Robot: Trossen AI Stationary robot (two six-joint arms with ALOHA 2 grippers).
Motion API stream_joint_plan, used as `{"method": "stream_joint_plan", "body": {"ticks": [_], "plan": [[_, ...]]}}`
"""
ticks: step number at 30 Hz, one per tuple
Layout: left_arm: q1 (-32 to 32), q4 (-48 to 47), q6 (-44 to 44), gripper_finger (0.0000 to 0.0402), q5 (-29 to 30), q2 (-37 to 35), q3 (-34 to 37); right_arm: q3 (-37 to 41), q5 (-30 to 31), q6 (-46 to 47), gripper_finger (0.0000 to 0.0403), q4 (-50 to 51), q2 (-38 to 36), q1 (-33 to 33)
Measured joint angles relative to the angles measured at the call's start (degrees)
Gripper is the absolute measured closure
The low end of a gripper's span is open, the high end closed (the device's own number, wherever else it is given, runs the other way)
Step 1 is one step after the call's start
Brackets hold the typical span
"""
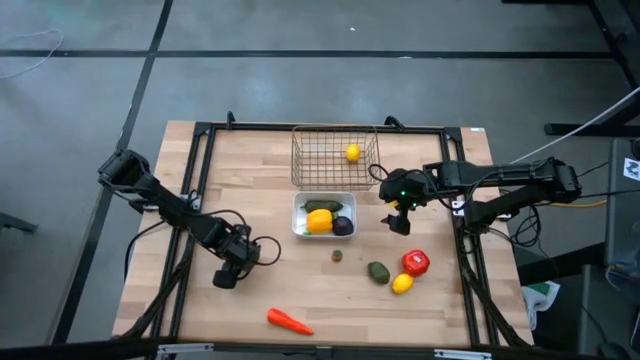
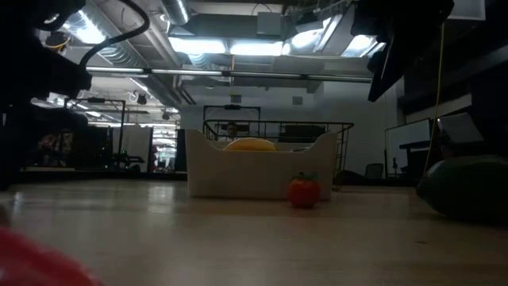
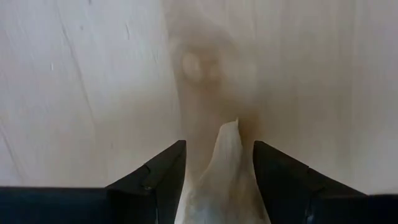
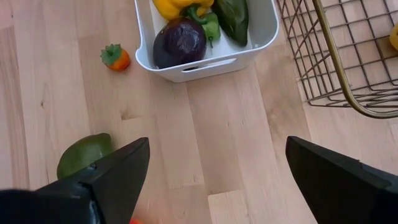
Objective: Sort produce into baskets
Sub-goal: Put the garlic into the white bin
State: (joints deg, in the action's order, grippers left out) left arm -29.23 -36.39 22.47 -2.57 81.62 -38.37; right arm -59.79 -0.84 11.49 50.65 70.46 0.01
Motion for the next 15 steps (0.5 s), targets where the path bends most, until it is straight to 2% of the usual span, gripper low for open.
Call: {"method": "stream_joint_plan", "body": {"ticks": [9, 15], "plan": [[0.0, 0.5, -0.4, 0.0221, 0.0, -0.2, 2.4, 0.0, 0.0, 0.0, 0.0031, 0.0, 0.0, 0.0], [0.0, 0.7, -1.1, 0.0254, 0.4, -0.2, 3.1, 0.0, 0.0, 0.0, 0.0031, 0.0, 0.0, 0.0]]}}
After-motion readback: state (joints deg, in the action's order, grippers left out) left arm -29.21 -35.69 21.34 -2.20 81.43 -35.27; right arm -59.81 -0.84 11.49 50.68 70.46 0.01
